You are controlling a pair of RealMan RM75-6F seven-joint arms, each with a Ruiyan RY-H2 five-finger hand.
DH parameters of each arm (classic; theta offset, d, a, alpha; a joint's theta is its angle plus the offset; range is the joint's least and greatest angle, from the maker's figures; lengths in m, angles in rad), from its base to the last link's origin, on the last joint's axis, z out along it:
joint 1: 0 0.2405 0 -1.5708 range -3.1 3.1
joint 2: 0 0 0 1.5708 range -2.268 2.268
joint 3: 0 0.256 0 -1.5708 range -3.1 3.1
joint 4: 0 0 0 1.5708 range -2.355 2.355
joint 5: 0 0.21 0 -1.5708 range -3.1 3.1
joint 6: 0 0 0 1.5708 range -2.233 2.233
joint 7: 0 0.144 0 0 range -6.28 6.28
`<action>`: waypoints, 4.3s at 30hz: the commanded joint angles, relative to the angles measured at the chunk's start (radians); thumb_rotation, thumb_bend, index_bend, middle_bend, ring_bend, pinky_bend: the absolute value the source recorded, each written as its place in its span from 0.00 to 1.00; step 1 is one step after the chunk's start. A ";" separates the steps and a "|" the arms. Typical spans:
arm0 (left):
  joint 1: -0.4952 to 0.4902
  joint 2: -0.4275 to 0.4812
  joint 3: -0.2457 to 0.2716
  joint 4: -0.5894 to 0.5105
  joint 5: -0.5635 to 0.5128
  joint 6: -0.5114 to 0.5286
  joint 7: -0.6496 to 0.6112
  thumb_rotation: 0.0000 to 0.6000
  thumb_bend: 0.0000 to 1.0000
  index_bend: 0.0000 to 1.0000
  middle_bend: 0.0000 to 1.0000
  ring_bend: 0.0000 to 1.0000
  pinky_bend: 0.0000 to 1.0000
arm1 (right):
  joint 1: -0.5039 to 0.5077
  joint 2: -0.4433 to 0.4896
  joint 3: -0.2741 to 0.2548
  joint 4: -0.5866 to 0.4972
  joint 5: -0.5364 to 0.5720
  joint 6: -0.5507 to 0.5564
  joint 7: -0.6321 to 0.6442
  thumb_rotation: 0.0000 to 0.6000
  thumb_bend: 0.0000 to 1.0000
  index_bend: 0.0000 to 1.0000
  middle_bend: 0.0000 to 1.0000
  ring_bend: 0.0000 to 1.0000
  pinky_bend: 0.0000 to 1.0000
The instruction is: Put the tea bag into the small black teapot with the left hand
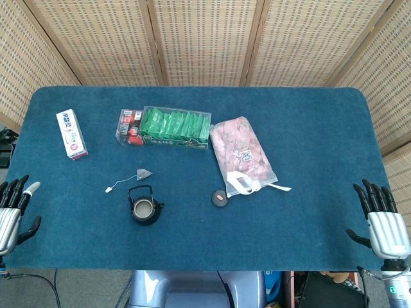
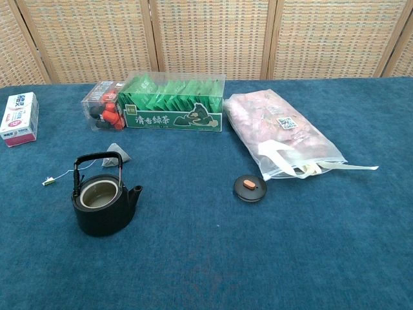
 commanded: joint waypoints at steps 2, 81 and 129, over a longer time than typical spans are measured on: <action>-0.001 0.001 0.001 -0.002 -0.003 -0.004 0.002 1.00 0.42 0.11 0.00 0.00 0.00 | 0.000 -0.001 0.000 0.000 0.001 0.001 0.000 1.00 0.05 0.03 0.07 0.00 0.00; -0.352 -0.358 -0.102 0.413 -0.207 -0.451 0.090 1.00 0.42 0.48 0.11 0.03 0.00 | -0.022 0.003 0.001 0.004 0.039 -0.006 -0.002 1.00 0.06 0.03 0.08 0.00 0.00; -0.399 -0.532 -0.085 0.563 -0.241 -0.481 0.056 1.00 0.42 0.50 0.10 0.03 0.00 | -0.055 0.018 -0.001 -0.013 0.057 0.015 -0.012 1.00 0.05 0.03 0.08 0.00 0.00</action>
